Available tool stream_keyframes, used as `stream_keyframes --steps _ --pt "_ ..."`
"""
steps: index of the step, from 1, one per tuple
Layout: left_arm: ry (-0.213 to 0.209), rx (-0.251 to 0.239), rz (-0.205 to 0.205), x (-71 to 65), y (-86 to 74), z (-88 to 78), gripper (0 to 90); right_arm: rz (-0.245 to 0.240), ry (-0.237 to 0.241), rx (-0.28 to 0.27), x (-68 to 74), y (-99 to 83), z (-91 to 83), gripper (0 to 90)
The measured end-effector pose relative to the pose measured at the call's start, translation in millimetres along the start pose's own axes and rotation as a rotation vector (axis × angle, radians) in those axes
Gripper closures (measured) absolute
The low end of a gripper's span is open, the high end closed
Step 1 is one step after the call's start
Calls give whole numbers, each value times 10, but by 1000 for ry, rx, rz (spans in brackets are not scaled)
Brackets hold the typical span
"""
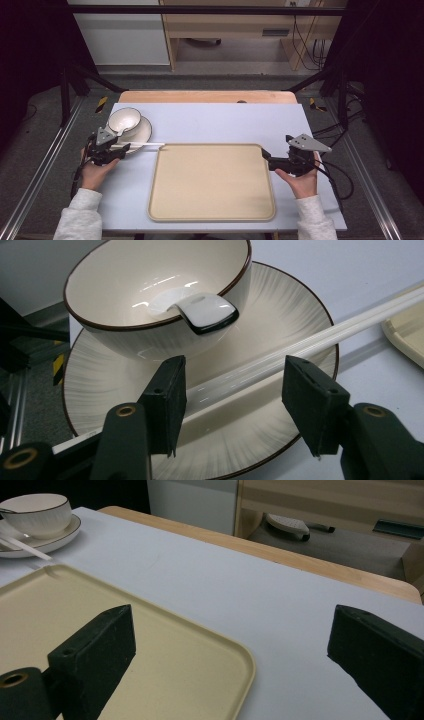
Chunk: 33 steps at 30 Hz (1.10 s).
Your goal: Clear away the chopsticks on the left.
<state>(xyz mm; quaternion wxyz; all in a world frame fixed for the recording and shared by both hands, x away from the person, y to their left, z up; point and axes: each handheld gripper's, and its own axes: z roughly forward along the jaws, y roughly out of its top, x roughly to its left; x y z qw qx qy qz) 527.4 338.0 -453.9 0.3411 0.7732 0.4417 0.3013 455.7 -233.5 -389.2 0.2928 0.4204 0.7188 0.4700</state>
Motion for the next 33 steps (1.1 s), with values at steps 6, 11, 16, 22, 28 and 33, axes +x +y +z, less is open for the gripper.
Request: stream_keyframes --steps 6,11,16,22,28,33 --pt "-10 21 21 -19 -8 29 448 1 1 4 9 -4 12 56" --pt "-10 37 21 -19 -11 20 494 1 0 2 6 -2 3 56" --pt "-19 44 28 -25 -11 2 568 -1 0 1 1 0 -5 58" --pt "-44 52 35 -38 -5 -13 647 4 -1 -1 -1 2 -13 58" --pt "-64 66 37 -61 7 -16 714 6 -3 -5 -14 7 -26 55" --pt "-80 69 33 -66 13 -21 764 12 1 -6 -17 10 -33 53"
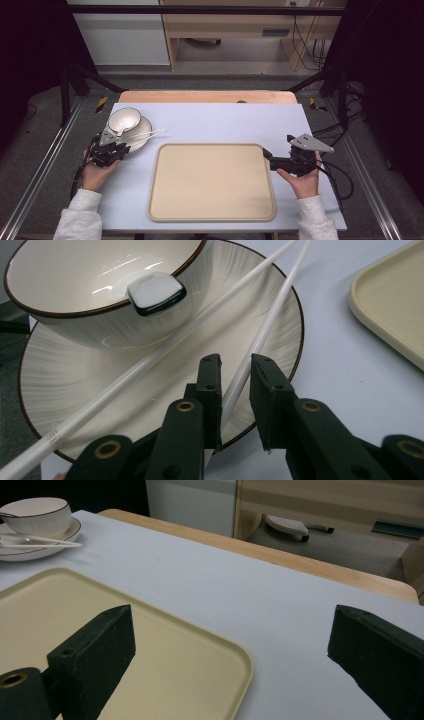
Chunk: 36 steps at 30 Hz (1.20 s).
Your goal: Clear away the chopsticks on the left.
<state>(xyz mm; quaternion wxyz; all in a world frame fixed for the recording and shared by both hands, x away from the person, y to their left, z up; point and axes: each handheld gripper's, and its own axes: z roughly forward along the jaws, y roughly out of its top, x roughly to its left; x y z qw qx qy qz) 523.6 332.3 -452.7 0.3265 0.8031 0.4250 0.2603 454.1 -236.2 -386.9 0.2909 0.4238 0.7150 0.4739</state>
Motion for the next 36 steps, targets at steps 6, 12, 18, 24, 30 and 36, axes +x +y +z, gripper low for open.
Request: stream_keyframes --steps 6,12,18,24,30,36 --pt "-11 1 -16 -10 9 0 811 2 -2 -3 -7 0 2 51" --pt "-13 14 -23 -14 16 10 839 3 0 3 -5 -2 3 51" --pt "-13 14 -51 -18 29 30 797 3 -1 -1 -12 1 1 51" --pt "8 40 -82 -42 55 96 791 9 3 3 -7 1 3 51" --pt "19 54 -100 -49 69 113 824 5 7 6 -6 -2 17 50" --pt "14 53 -112 -78 86 117 844 10 4 7 -11 -2 12 50"
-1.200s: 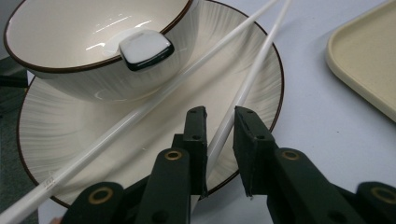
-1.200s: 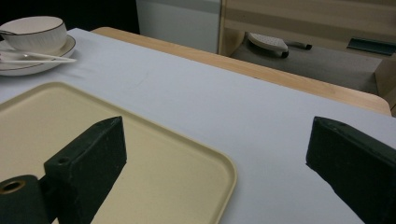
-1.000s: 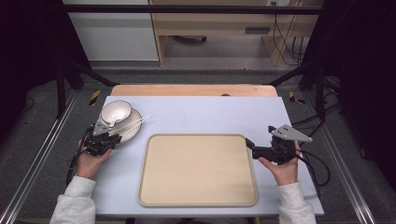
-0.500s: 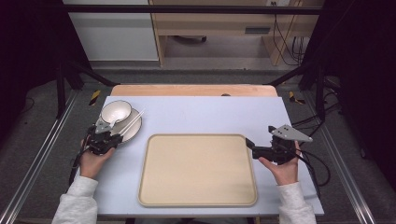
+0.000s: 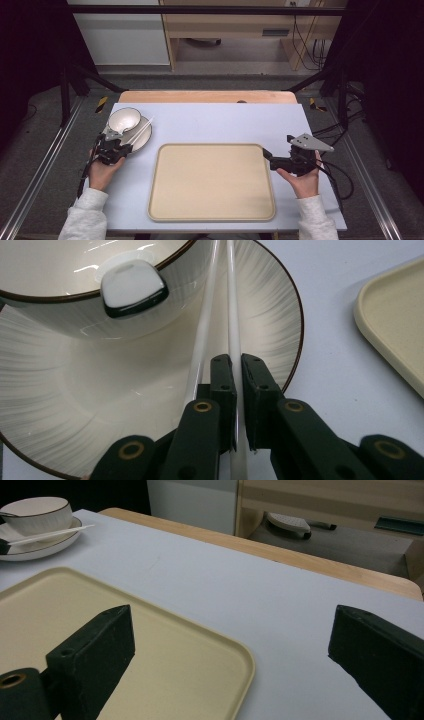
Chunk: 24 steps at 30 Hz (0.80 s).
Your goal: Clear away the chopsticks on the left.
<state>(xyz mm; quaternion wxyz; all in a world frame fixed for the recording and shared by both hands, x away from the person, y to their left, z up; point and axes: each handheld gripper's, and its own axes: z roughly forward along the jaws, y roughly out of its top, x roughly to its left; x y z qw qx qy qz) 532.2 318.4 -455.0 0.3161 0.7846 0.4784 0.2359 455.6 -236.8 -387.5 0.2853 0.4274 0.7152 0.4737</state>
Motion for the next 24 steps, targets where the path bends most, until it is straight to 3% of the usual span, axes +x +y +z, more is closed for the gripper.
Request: stream_keyframes --steps 10,14,17,24 --pt "-15 -47 -7 -136 74 -149 846 11 -4 -12 -28 6 -40 49" --pt "-8 -62 -31 -226 101 -240 846 19 -10 -22 -53 8 -70 47" --pt "0 -84 -68 -349 107 -324 846 27 -15 -24 -85 -1 -92 42" --pt "8 -101 -73 -594 107 -437 845 37 -21 -32 -110 2 -120 36"
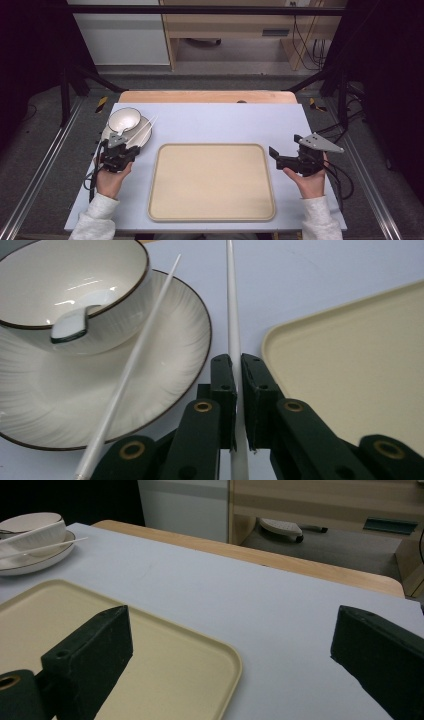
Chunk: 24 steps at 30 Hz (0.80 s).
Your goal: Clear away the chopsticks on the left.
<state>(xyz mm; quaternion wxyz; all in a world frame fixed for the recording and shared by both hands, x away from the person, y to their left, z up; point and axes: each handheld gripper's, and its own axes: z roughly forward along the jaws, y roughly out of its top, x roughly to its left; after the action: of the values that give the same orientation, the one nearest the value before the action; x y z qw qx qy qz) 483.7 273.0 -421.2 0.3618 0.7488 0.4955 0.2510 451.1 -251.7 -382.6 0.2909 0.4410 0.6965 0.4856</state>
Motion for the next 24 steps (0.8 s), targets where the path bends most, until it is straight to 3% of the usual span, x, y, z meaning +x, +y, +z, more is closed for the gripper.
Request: stream_keyframes --steps 15,21,22,24 --pt "8 -49 -5 -464 -82 -191 845 1 -17 -3 -6 5 -31 34" --pt "11 -77 -43 -650 -129 -282 845 4 -12 -6 -12 8 -44 34" --pt "6 -86 -73 -698 -143 -312 845 4 -12 -7 -13 8 -46 34" --pt "6 -87 -73 -719 -148 -328 845 5 -12 -8 -12 8 -48 35"
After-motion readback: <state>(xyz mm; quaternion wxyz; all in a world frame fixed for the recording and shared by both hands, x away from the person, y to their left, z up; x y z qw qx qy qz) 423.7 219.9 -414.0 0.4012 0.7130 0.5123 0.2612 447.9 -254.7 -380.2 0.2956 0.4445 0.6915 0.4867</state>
